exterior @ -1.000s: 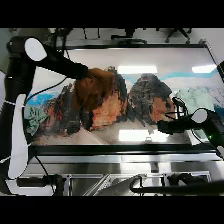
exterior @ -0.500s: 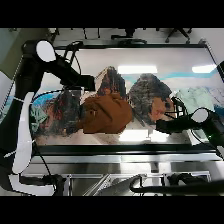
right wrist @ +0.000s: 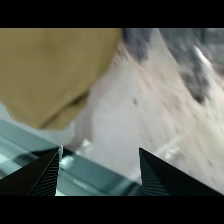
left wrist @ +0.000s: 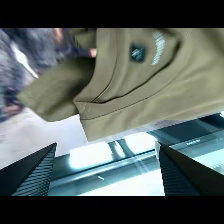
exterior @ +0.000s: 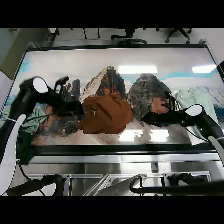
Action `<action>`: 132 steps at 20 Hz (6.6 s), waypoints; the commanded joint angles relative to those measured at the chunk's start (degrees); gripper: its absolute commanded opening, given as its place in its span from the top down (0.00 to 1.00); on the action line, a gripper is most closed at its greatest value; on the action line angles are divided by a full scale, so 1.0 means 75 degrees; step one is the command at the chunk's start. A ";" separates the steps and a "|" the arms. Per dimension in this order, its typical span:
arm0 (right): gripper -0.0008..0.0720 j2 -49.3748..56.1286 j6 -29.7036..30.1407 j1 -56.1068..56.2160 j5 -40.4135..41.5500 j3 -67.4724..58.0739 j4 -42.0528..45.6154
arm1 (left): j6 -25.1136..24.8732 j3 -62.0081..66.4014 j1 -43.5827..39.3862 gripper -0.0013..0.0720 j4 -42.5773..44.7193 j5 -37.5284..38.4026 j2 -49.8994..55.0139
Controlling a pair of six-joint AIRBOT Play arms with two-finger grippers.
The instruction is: Fold the shirts.
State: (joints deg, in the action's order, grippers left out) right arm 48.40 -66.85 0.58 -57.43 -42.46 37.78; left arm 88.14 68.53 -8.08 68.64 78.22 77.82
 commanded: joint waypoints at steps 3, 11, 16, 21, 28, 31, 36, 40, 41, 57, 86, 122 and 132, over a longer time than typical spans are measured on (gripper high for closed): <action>0.24 0.1769 0.1559 0.0067 0.0402 -0.0729 -0.1620 | -0.1160 -0.2512 0.0242 0.03 -0.1227 -0.1851 0.0134; 0.26 0.3780 0.1833 0.0697 0.0460 -0.2355 -0.1620 | -0.1982 -0.2308 0.0242 0.73 -0.2369 -0.1609 0.0819; 0.27 0.4348 0.1839 0.0697 0.0685 -0.3185 -0.1620 | -0.2101 -0.1842 0.0242 0.84 -0.2352 -0.1169 0.0440; 0.27 0.5082 0.1958 0.0731 0.0525 -0.3998 -0.1993 | -0.2095 -0.1428 0.0245 0.84 -0.2352 -0.0903 0.0128; 0.97 0.4916 0.2801 0.0944 -0.0542 -0.4774 -0.2751 | -0.2095 -0.1422 0.0799 0.97 -0.2337 -0.1183 -0.0577; 0.97 0.4727 0.2515 0.0959 -0.0676 -0.4838 -0.2422 | -0.2095 -0.1751 0.1329 0.96 -0.2291 -0.0504 -0.0612; 0.97 0.4800 0.2378 0.1072 -0.0863 -0.4835 -0.2244 | -0.2159 -0.3503 0.1396 0.08 -0.2378 -0.0743 -0.0612; 0.97 0.4803 0.2337 0.1084 -0.0857 -0.4835 -0.2238 | -0.2358 -0.4176 0.0702 0.19 -0.2923 -0.2279 -0.0609; 0.97 0.4803 0.2337 0.1084 -0.0857 -0.4835 -0.2241 | -0.2398 -0.4173 0.0472 0.19 -0.3104 -0.2672 -0.0606; 0.97 0.4575 0.2197 0.1049 -0.0866 -0.4835 -0.2241 | -0.2614 -0.2256 0.0440 0.63 -0.2299 -0.1326 -0.0478; 0.97 -0.0332 0.2515 -0.0557 -0.1139 -0.7979 -0.1291 | -0.1734 0.4954 0.0688 0.97 -0.3235 -0.0973 -0.3538; 0.38 0.3191 0.0347 -0.2920 -0.2981 -0.3704 0.2623 | -0.2372 -0.1565 0.3494 0.04 -0.1370 0.0484 0.0574; 0.38 0.4191 0.0752 -0.2993 -0.2760 -0.3701 0.2600 | -0.2594 -0.3719 0.2031 0.04 -0.2361 -0.2521 0.0245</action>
State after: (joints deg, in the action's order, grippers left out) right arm 77.58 -62.02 -22.09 -77.56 -70.28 57.17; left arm 69.08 43.16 10.26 51.86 67.29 79.72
